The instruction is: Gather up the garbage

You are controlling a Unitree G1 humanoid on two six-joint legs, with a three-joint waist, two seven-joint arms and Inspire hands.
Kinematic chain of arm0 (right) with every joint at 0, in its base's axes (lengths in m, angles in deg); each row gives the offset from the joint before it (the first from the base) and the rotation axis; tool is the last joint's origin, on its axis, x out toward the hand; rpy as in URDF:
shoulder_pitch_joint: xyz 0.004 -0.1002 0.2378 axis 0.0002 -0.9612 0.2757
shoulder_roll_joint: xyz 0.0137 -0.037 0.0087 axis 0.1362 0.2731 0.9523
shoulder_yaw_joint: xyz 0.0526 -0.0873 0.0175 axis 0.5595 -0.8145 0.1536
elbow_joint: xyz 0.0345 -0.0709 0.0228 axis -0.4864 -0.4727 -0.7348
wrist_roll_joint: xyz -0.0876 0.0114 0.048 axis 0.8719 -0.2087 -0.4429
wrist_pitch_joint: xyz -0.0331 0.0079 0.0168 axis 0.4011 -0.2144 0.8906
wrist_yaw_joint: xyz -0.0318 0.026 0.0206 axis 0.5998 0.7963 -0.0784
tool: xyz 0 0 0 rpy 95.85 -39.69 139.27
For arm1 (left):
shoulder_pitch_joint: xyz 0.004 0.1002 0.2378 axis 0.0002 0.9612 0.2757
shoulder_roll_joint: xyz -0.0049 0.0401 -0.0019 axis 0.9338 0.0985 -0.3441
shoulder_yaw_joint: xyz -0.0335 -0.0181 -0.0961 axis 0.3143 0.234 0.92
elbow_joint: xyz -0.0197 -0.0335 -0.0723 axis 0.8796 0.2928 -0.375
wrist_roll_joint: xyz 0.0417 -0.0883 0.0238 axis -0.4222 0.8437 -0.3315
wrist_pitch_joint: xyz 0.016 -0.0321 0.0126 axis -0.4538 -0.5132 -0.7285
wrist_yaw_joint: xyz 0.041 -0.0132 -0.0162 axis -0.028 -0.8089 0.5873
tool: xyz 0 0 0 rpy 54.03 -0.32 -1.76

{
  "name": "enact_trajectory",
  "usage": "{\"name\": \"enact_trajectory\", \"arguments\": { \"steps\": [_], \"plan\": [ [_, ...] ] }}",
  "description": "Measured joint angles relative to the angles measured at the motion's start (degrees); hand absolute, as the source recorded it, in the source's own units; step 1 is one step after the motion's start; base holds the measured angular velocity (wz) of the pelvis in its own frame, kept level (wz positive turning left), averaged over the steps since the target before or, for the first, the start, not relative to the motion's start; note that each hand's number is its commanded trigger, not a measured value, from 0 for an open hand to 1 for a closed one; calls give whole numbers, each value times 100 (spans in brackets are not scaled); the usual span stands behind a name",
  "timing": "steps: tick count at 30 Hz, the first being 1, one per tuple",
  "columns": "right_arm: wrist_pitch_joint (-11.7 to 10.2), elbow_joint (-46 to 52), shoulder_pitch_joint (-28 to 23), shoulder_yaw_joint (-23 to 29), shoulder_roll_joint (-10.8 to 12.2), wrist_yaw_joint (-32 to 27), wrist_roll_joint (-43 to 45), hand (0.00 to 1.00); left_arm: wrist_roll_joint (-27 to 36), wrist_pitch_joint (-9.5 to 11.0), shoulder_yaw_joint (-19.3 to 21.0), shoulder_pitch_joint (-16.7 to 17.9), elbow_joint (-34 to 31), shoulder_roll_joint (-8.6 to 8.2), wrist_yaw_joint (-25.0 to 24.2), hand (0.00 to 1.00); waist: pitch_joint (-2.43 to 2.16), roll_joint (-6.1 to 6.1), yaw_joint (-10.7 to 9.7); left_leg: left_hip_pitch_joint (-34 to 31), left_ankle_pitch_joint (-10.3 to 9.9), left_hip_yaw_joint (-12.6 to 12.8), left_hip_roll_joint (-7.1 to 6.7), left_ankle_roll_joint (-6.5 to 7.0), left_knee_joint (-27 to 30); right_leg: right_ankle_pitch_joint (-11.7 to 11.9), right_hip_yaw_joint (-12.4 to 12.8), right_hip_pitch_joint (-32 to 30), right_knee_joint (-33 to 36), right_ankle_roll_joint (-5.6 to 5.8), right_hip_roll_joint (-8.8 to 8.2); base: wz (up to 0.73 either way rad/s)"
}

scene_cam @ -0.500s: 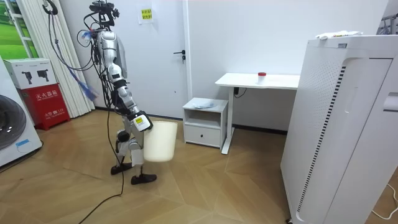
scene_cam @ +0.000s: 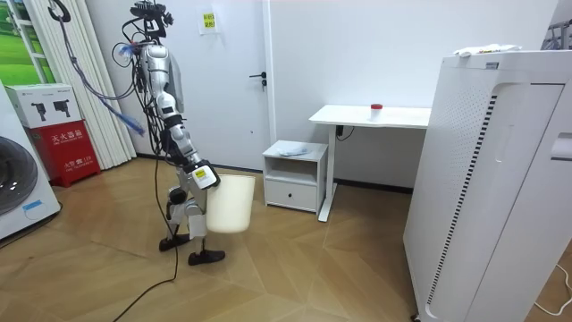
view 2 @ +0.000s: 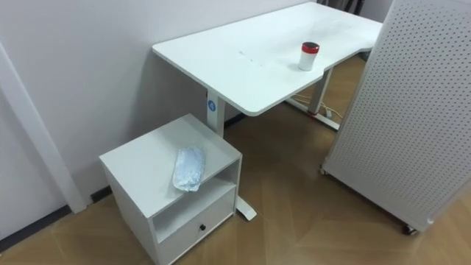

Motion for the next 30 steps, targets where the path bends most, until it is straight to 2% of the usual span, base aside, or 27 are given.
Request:
{"name": "enact_trajectory", "arguments": {
  "steps": [8,11,13,15,16,18,19,20,21,22,23,24,25,26,27,28,30],
  "plan": [
    [3,-3,-7,18,-20,60,2,100,-90,-1,-2,8,-12,0,-2,0,-2,9,-3,5,0,24,8,0,28,-15,-30,-2,34,-7,2,0],
    [38,9,0,21,-24,67,2,100,-120,-4,-3,22,-3,-3,-35,0,-2,5,7,5,-1,30,13,0,62,-123,-30,-103,262,-38,-19,-3],
    [71,9,55,17,-18,64,5,100,-115,-29,0,23,3,14,-95,0,7,-36,-7,-71,-14,38,11,-23,232,-307,-58,-224,572,-76,-89,3],
    [131,7,70,32,-36,63,24,100,-122,-27,2,-19,37,14,-124,0,6,-114,-9,-263,-68,74,-6,-71,693,-572,-48,-398,1003,-132,-199,3],
    [175,10,91,30,-42,64,28,100,-130,-28,9,-37,89,14,-130,0,14,-167,15,-368,-95,89,3,-92,1091,-736,-29,-489,1203,-210,-252,-9],
    [238,6,144,17,-62,111,109,100,-238,-22,101,-16,127,1,-201,0,31,-186,76,-895,-93,-57,203,-81,2480,-952,13,-462,1425,-407,-243,-19],
    [245,-13,169,11,-85,123,146,100,-244,-25,119,-7,133,-4,-241,0,49,-156,85,-1071,-62,-171,277,-40,2868,-987,10,-424,1463,-448,-185,-14],
    [259,-15,176,1,-126,143,159,100,-213,-34,106,5,161,-5,-278,0,53,-108,55,-1369,72,-383,358,14,3498,-1088,16,-329,1546,-501,-109,19],
    [275,-13,181,1,-148,138,133,100,-169,-34,40,26,153,-4,-283,0,49,-133,-16,-1630,48,-545,270,51,3766,-1242,54,-263,1618,-451,-97,30],
    [279,-16,152,5,-169,127,130,100,-149,-33,-15,23,128,-14,-289,0,48,-141,-25,-1757,16,-571,200,101,3808,-1284,82,-226,1624,-444,-99,32],
    [298,-28,118,3,-212,92,124,100,-149,-26,-79,44,48,-42,-305,0,49,-162,2,-2044,-30,-558,97,174,3760,-1326,117,-158,1610,-460,-122,0],
    [288,-47,120,3,-219,67,128,100,-148,-25,-82,79,31,-44,-326,0,53,-192,24,-2291,-19,-503,-11,154,3450,-1360,160,-110,1578,-475,-132,-12],
    [280,-51,121,1,-219,58,128,100,-149,-27,-79,104,29,-43,-326,0,52,-193,23,-2386,-1,-507,-62,126,3178,-1383,167,-76,1570,-478,-136,-18],
    [248,-53,103,-25,-220,28,124,100,-148,-27,-80,128,22,-43,-325,0,46,-206,20,-2564,92,-506,-145,47,2523,-1452,169,-22,1567,-489,-138,-13],
    [239,-55,87,-61,-222,-5,127,100,-153,-25,-80,126,20,-43,-327,0,45,-220,26,-2748,281,-467,-193,2,1886,-1522,165,16,1567,-496,-137,-13],
    [234,-56,76,-89,-223,-8,133,100,-158,-23,-79,134,20,-44,-332,0,42,-222,41,-2829,414,-469,-219,4,1597,-1557,176,38,1568,-497,-139,-28],
    [231,-48,48,-181,-245,-9,183,100,-166,-1,-63,162,22,-44,-348,0,36,-239,148,-2958,1106,-459,-227,41,819,-1654,332,176,1557,-497,-139,-38]
  ]
}}
